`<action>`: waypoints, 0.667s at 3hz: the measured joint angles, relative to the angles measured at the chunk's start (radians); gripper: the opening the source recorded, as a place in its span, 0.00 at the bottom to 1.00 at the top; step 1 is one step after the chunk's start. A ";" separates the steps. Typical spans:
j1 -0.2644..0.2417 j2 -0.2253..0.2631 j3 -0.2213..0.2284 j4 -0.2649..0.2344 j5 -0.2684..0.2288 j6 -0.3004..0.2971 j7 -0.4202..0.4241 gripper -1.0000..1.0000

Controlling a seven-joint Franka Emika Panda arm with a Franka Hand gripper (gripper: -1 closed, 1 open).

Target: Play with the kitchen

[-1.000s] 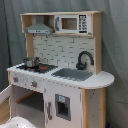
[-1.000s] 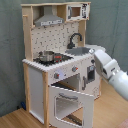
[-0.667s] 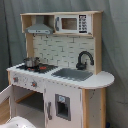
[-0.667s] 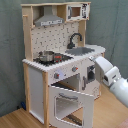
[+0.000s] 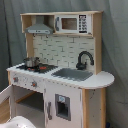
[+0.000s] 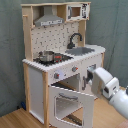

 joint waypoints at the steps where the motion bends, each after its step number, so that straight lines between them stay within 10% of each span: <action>1: -0.043 0.000 0.054 0.040 0.007 0.010 0.089 1.00; 2: -0.091 0.000 0.111 0.078 0.010 0.019 0.187 1.00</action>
